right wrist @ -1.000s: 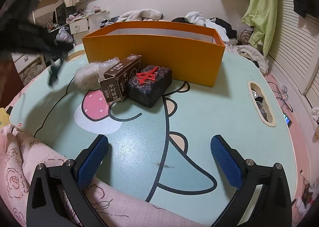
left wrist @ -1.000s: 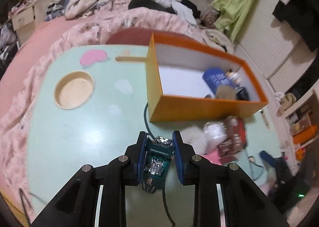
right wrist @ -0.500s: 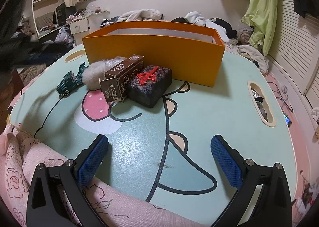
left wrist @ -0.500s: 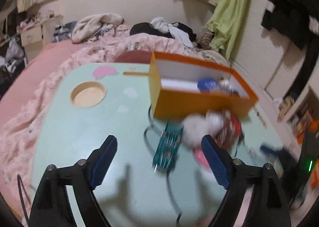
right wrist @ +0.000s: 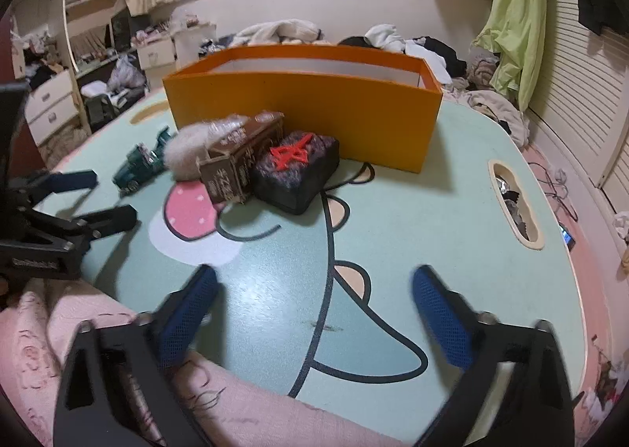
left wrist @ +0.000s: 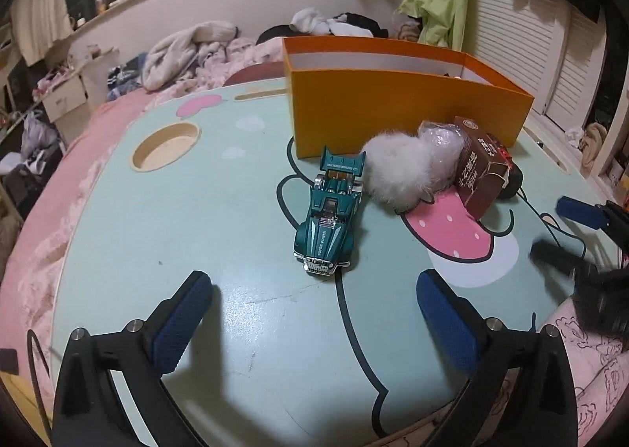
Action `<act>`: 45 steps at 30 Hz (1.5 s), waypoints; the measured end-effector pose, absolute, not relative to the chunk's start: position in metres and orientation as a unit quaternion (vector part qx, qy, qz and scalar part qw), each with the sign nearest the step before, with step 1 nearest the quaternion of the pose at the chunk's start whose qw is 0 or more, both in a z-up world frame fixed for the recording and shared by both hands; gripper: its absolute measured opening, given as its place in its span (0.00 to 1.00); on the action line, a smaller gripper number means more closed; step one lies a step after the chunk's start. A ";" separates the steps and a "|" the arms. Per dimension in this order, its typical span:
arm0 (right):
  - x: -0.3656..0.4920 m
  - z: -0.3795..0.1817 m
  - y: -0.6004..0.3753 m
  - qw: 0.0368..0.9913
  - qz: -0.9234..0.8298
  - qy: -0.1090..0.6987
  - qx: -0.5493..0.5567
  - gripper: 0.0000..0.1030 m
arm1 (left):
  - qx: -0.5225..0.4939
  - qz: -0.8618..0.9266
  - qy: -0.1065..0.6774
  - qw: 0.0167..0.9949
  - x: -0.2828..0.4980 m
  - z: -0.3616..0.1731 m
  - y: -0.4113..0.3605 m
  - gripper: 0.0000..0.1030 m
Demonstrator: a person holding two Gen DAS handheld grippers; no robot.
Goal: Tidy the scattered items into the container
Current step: 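Lift the green toy car out and set it on the table, then grasp the brown fur ball inside the box with the right gripper, then lift the fur ball out and place it beside the patterned box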
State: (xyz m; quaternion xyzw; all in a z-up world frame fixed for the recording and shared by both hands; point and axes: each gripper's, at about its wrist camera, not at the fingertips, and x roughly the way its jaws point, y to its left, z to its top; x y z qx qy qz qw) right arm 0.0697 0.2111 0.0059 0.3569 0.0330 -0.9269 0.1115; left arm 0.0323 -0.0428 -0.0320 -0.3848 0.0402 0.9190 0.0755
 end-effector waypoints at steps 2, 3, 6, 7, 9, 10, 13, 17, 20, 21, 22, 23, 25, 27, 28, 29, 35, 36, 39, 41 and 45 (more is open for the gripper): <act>0.067 0.021 0.215 0.123 -0.932 0.013 0.341 0.49 | -0.383 0.920 0.040 0.076 0.031 -0.039 -0.045 1.00; 0.063 0.032 0.217 0.128 -0.934 -0.002 0.332 0.45 | -0.383 0.920 0.040 0.076 0.030 -0.044 -0.047 1.00; 0.037 0.076 0.227 0.152 -0.932 -0.064 0.322 0.45 | -0.383 0.920 0.040 0.076 0.029 -0.043 -0.046 1.00; 0.016 0.092 0.231 0.163 -0.920 -0.096 0.343 0.45 | -0.382 0.920 0.040 0.076 0.029 -0.046 -0.047 1.00; -0.020 0.103 0.236 0.177 -0.889 -0.141 0.397 0.45 | -0.382 0.920 0.040 0.076 0.029 -0.045 -0.048 1.00; -0.040 0.107 0.238 0.177 -0.871 -0.170 0.427 0.45 | -0.382 0.920 0.040 0.077 0.029 -0.044 -0.048 1.00; -0.087 0.105 0.222 0.161 -0.834 -0.132 0.511 0.45 | -0.381 0.920 0.039 0.077 0.028 -0.051 -0.050 1.00; -0.122 0.075 0.206 0.135 -0.792 -0.123 0.582 0.45 | -0.380 0.921 0.039 0.077 0.027 -0.056 -0.051 1.00; -0.138 0.048 0.196 0.103 -0.777 -0.096 0.614 0.45 | -0.378 0.921 0.039 0.078 0.026 -0.061 -0.053 1.00; -0.141 0.040 0.195 0.106 -0.769 -0.097 0.623 0.43 | -0.378 0.922 0.040 0.078 0.025 -0.064 -0.054 1.00; -0.142 0.034 0.193 0.107 -0.767 -0.099 0.625 0.23 | -0.378 0.922 0.039 0.078 0.024 -0.064 -0.054 1.00; -0.141 0.034 0.194 0.107 -0.770 -0.100 0.621 0.23 | -0.378 0.922 0.039 0.078 0.025 -0.063 -0.054 1.00; -0.132 0.046 0.196 0.119 -0.783 -0.115 0.599 0.23 | -0.378 0.922 0.039 0.078 0.025 -0.061 -0.053 1.00; -0.120 0.067 0.205 0.153 -0.802 -0.146 0.559 0.23 | -0.378 0.922 0.039 0.078 0.026 -0.061 -0.055 1.00; -0.109 0.085 0.210 0.175 -0.815 -0.161 0.528 0.23 | -0.378 0.922 0.039 0.078 0.027 -0.059 -0.055 1.00; -0.100 0.099 0.214 0.188 -0.827 -0.167 0.503 0.23 | -0.378 0.922 0.039 0.078 0.027 -0.059 -0.055 1.00; -0.026 0.134 0.263 0.192 -0.873 -0.155 0.421 0.24 | -0.377 0.922 0.039 0.079 0.029 -0.054 -0.056 1.00; -0.020 0.126 0.269 0.185 -0.873 -0.154 0.424 0.24 | -0.377 0.922 0.039 0.079 0.029 -0.054 -0.057 1.00; -0.003 0.079 0.280 0.142 -0.871 -0.139 0.450 0.24 | -0.377 0.922 0.039 0.079 0.030 -0.052 -0.058 1.00; 0.003 0.053 0.283 0.133 -0.866 -0.147 0.459 0.24 | -0.377 0.922 0.039 0.079 0.031 -0.050 -0.058 1.00; 0.002 0.026 0.278 0.137 -0.877 -0.163 0.432 0.29 | -0.376 0.922 0.039 0.080 0.030 -0.051 -0.060 1.00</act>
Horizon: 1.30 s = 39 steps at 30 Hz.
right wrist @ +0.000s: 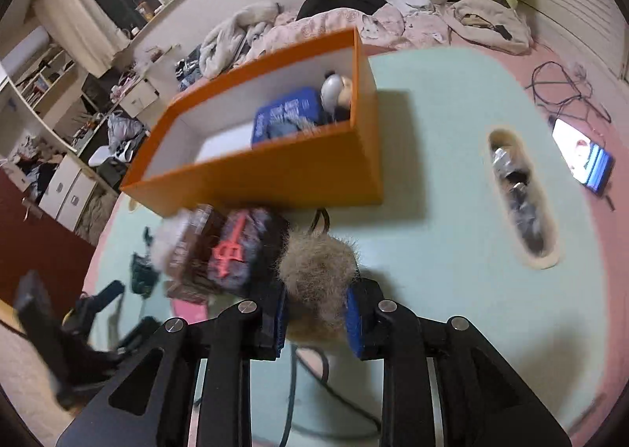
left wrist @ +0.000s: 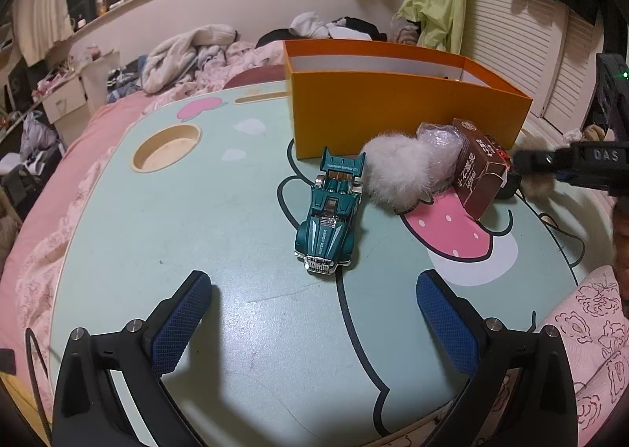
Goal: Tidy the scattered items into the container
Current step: 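Lift the fur ball out and place it beside the patterned box, then grasp the blue tin inside the box with the left gripper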
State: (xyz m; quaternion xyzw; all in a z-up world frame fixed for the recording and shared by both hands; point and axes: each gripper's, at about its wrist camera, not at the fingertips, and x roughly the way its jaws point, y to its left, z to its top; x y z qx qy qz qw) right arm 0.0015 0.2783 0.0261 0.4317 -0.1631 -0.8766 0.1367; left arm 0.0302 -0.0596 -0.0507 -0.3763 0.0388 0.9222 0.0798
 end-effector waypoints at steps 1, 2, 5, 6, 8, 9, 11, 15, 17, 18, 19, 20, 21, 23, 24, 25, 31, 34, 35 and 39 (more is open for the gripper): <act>0.002 0.027 0.278 0.139 -0.881 -0.175 0.418 0.31 | -0.376 0.922 0.039 0.080 0.030 -0.053 -0.061 1.00; 0.000 0.029 0.277 0.137 -0.882 -0.183 0.412 0.34 | -0.376 0.922 0.039 0.080 0.030 -0.052 -0.061 1.00; 0.013 0.037 0.279 0.112 -0.897 -0.179 0.390 0.62 | -0.376 0.922 0.038 0.080 0.031 -0.050 -0.061 1.00; 0.026 0.041 0.280 0.098 -0.908 -0.163 0.374 0.69 | -0.376 0.922 0.039 0.080 0.031 -0.050 -0.062 1.00; 0.042 0.041 0.279 0.085 -0.919 -0.131 0.363 0.71 | -0.375 0.923 0.039 0.080 0.030 -0.053 -0.064 1.00; 0.049 0.036 0.275 0.082 -0.921 -0.108 0.365 0.75 | -0.375 0.923 0.039 0.080 0.031 -0.048 -0.063 1.00; 0.060 0.020 0.259 0.068 -0.924 -0.038 0.374 0.81 | -0.375 0.923 0.041 0.080 0.033 -0.045 -0.062 1.00; 0.059 0.011 0.230 0.072 -0.926 0.043 0.367 0.98 | -0.377 0.922 0.040 0.080 0.031 -0.050 -0.065 1.00; 0.055 0.010 0.231 0.073 -0.926 0.040 0.369 0.99 | -0.376 0.922 0.040 0.079 0.029 -0.050 -0.068 1.00; 0.055 0.010 0.232 0.073 -0.926 0.040 0.368 0.99 | -0.376 0.923 0.040 0.078 0.031 -0.049 -0.070 1.00; 0.055 0.010 0.232 0.073 -0.926 0.039 0.367 0.99 | -0.376 0.923 0.040 0.075 0.031 -0.050 -0.071 1.00; 0.054 0.010 0.233 0.074 -0.926 0.038 0.368 0.99 | -0.379 0.922 0.039 0.073 0.033 -0.049 -0.073 1.00; 0.053 0.009 0.235 0.075 -0.926 0.037 0.368 0.99 | -0.386 0.919 0.037 0.070 0.031 -0.050 -0.074 0.99; 0.047 0.008 0.238 0.074 -0.925 0.034 0.372 0.99 | -0.400 0.912 0.005 0.090 0.028 -0.029 -0.072 0.84; 0.047 0.005 0.237 0.072 -0.924 0.034 0.373 0.99 | -0.394 0.911 -0.028 0.121 0.027 -0.009 -0.069 0.84; 0.046 0.006 0.236 0.068 -0.924 0.033 0.374 0.99 | -0.382 0.911 -0.047 0.144 0.025 0.009 -0.063 0.84; 0.058 0.002 0.236 0.065 -0.925 0.032 0.372 0.99 | -0.401 0.889 -0.078 0.206 -0.046 0.088 -0.016 0.81; 0.057 0.002 0.237 0.065 -0.925 0.032 0.372 0.99 | -0.462 0.868 -0.053 0.176 -0.093 0.097 0.023 0.79; 0.057 0.002 0.238 0.065 -0.925 0.032 0.372 0.99 | -0.477 0.864 -0.031 0.159 -0.103 0.098 0.034 0.79; 0.058 0.002 0.240 0.067 -0.926 0.032 0.370 0.99 | -0.547 0.825 -0.021 0.142 -0.148 0.076 0.067 0.79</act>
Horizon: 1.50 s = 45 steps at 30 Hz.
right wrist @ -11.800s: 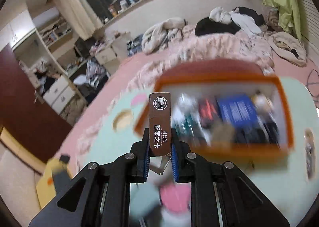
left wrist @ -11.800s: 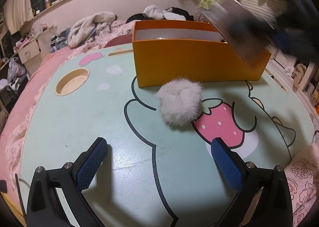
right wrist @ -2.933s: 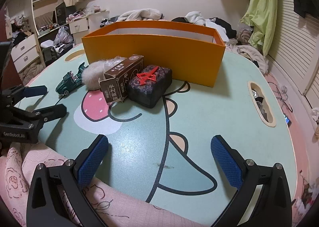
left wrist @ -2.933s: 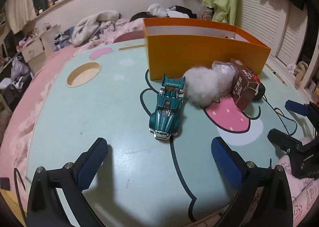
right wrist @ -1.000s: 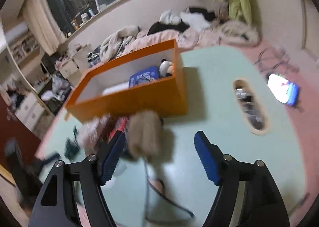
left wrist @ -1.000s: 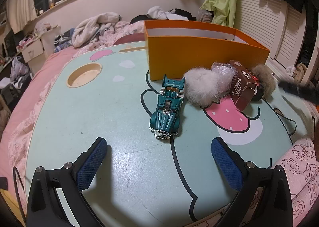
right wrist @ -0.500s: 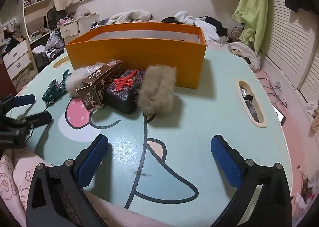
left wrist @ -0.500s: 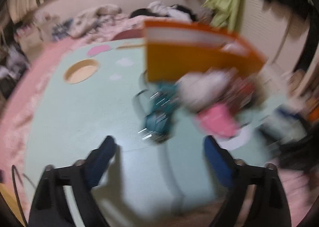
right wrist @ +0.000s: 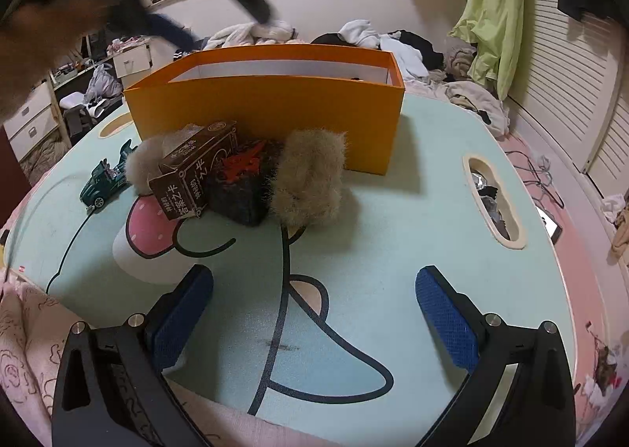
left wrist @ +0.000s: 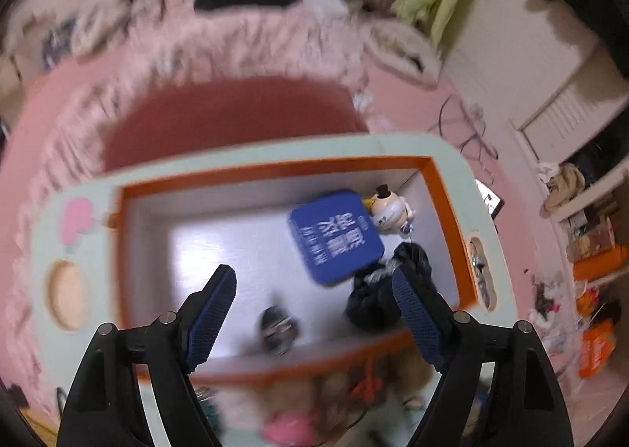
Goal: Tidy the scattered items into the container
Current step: 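Grasp the blue tin inside the box with the left gripper, then lift the blue tin out and set it beside the green car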
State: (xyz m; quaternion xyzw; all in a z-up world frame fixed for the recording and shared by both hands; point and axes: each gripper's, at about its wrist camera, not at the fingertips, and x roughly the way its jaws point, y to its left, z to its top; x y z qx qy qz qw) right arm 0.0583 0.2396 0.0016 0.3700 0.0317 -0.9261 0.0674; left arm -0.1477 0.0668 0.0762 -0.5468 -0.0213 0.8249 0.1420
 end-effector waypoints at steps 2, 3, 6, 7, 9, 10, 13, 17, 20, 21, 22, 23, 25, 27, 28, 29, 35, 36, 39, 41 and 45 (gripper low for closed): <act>0.059 0.001 0.239 0.068 -0.926 0.032 0.370 0.99 | -0.579 0.805 -0.023 0.127 -0.165 0.060 0.081 0.79; 0.060 0.001 0.239 0.068 -0.926 0.032 0.369 0.99 | -0.586 0.803 -0.011 0.114 -0.174 0.053 0.090 0.79; 0.060 0.002 0.239 0.068 -0.926 0.032 0.369 0.99 | -0.590 0.802 0.028 0.091 -0.186 0.037 0.110 0.82; 0.060 0.001 0.239 0.068 -0.926 0.031 0.370 0.99 | -0.593 0.799 0.030 0.094 -0.189 0.035 0.114 0.82; 0.061 0.002 0.238 0.068 -0.926 0.030 0.369 0.99 | -0.606 0.790 0.052 0.078 -0.194 0.026 0.122 0.81; 0.061 0.002 0.238 0.069 -0.926 0.030 0.369 0.99 | -0.597 0.795 0.074 0.071 -0.194 0.025 0.125 0.83; 0.062 0.004 0.238 0.069 -0.926 0.029 0.369 0.99 | -0.586 0.802 0.080 0.080 -0.191 0.027 0.118 0.68; 0.062 0.005 0.238 0.070 -0.926 0.029 0.369 0.99 | -0.573 0.812 0.023 0.106 -0.191 0.039 0.088 0.66; 0.062 0.005 0.238 0.069 -0.926 0.029 0.369 0.99 | -0.528 0.836 -0.047 0.140 -0.173 0.066 0.055 0.66; 0.062 0.005 0.238 0.069 -0.927 0.029 0.369 0.99 | -0.507 0.847 -0.064 0.149 -0.163 0.079 0.044 0.66; 0.062 0.005 0.238 0.069 -0.927 0.029 0.369 0.99 | -0.482 0.858 -0.081 0.160 -0.151 0.093 0.034 0.66; 0.062 0.005 0.238 0.070 -0.927 0.029 0.369 0.99 | -0.462 0.865 -0.095 0.169 -0.138 0.104 0.025 0.66; 0.062 0.005 0.238 0.069 -0.927 0.029 0.368 0.99 | -0.425 0.876 -0.121 0.192 -0.102 0.126 0.005 0.66; 0.062 0.005 0.238 0.070 -0.927 0.029 0.368 0.99 | -0.405 0.882 -0.132 0.202 -0.063 0.136 -0.011 0.66; 0.062 0.004 0.238 0.070 -0.927 0.029 0.368 0.99 | -0.402 0.884 -0.131 0.200 -0.046 0.136 -0.014 0.66; 0.062 0.005 0.238 0.069 -0.927 0.029 0.368 0.99 | -0.403 0.885 -0.129 0.195 -0.032 0.134 -0.016 0.66; 0.062 0.004 0.239 0.069 -0.927 0.030 0.368 0.99 | -0.444 0.869 -0.120 0.182 0.012 0.073 -0.020 0.66; 0.062 0.005 0.239 0.069 -0.927 0.030 0.368 0.99 | -0.453 0.864 -0.121 0.182 0.011 0.062 -0.017 0.66; 0.062 0.004 0.239 0.070 -0.927 0.030 0.368 0.99 | -0.477 0.851 -0.117 0.187 0.006 0.039 -0.002 0.66; 0.063 0.004 0.238 0.070 -0.927 0.030 0.368 0.99 | -0.468 0.859 -0.094 0.182 0.010 0.040 0.009 0.67; 0.063 0.004 0.238 0.069 -0.927 0.030 0.368 0.99 | -0.424 0.890 -0.053 0.157 0.027 0.056 0.007 0.76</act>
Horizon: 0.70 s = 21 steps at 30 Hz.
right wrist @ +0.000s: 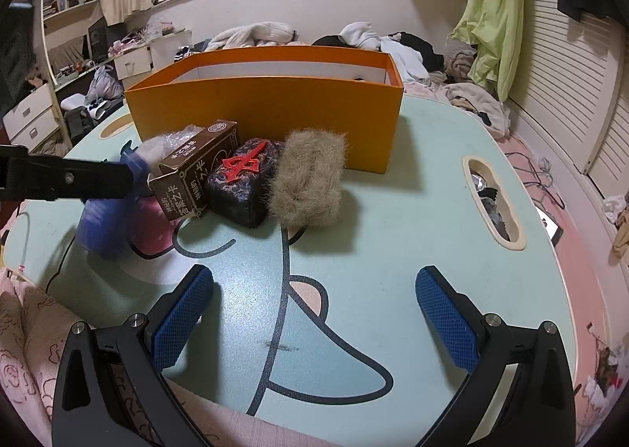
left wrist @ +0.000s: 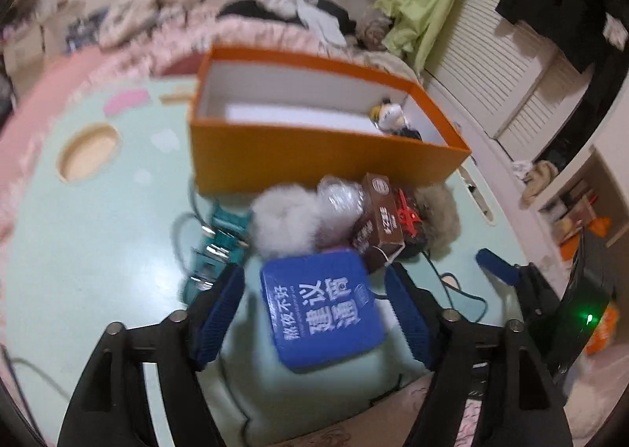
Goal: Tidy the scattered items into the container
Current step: 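Lift the blue tin out and set it beside the green car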
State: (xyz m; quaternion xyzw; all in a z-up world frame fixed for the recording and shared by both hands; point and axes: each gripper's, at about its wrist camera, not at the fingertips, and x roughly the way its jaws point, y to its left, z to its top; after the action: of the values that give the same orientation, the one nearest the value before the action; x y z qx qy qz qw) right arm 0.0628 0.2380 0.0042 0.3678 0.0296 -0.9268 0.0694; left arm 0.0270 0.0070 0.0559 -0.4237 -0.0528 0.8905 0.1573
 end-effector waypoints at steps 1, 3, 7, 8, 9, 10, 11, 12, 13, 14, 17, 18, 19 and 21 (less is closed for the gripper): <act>0.063 0.004 0.238 0.069 -0.927 0.030 0.368 0.99 | -0.411 0.897 -0.051 0.153 0.032 0.059 0.003 0.81; 0.063 0.005 0.238 0.069 -0.927 0.029 0.368 0.99 | -0.391 0.908 -0.051 0.140 0.045 0.062 -0.007 0.89; 0.063 0.004 0.238 0.069 -0.927 0.029 0.368 0.99 | -0.402 0.906 -0.014 0.134 0.070 0.046 -0.016 0.91; 0.063 0.004 0.237 0.069 -0.927 0.029 0.368 0.99 | -0.409 0.903 0.004 0.132 0.074 0.039 -0.014 0.91; 0.063 0.004 0.237 0.069 -0.927 0.029 0.367 0.99 | -0.418 0.899 0.026 0.128 0.077 0.029 -0.010 0.91; 0.064 0.004 0.238 0.069 -0.927 0.029 0.367 0.99 | -0.430 0.893 0.046 0.123 0.076 0.019 -0.006 0.93; 0.063 0.004 0.238 0.069 -0.927 0.029 0.368 0.99 | -0.425 0.896 0.071 0.109 0.075 0.016 0.000 0.97; 0.064 0.004 0.238 0.068 -0.927 0.031 0.367 0.99 | -0.428 0.894 0.073 0.112 0.071 0.016 0.000 0.99; 0.064 0.005 0.238 0.068 -0.927 0.030 0.367 0.99 | -0.429 0.894 0.070 0.111 0.067 0.016 -0.001 1.00; 0.064 0.005 0.239 0.068 -0.927 0.030 0.366 0.99 | -0.427 0.896 0.068 0.104 0.062 0.016 0.000 1.00; 0.067 0.009 0.241 0.063 -0.929 0.025 0.363 0.97 | -0.414 0.903 0.063 0.097 0.053 0.017 -0.002 1.00; 0.067 0.010 0.242 0.063 -0.930 0.022 0.361 0.89 | -0.413 0.903 0.063 0.098 0.053 0.017 -0.002 1.00; 0.069 0.013 0.243 0.066 -0.932 0.017 0.356 0.75 | -0.411 0.904 0.063 0.099 0.053 0.017 -0.002 1.00; 0.069 0.020 0.246 0.078 -0.934 0.007 0.349 0.55 | -0.407 0.906 0.061 0.101 0.055 0.017 -0.003 1.00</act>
State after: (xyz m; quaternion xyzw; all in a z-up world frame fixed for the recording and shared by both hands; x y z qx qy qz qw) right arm 0.0687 0.2464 0.0204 0.3486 0.0067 -0.9340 0.0776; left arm 0.0545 -0.0031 0.0169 -0.4070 0.0614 0.9058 0.1009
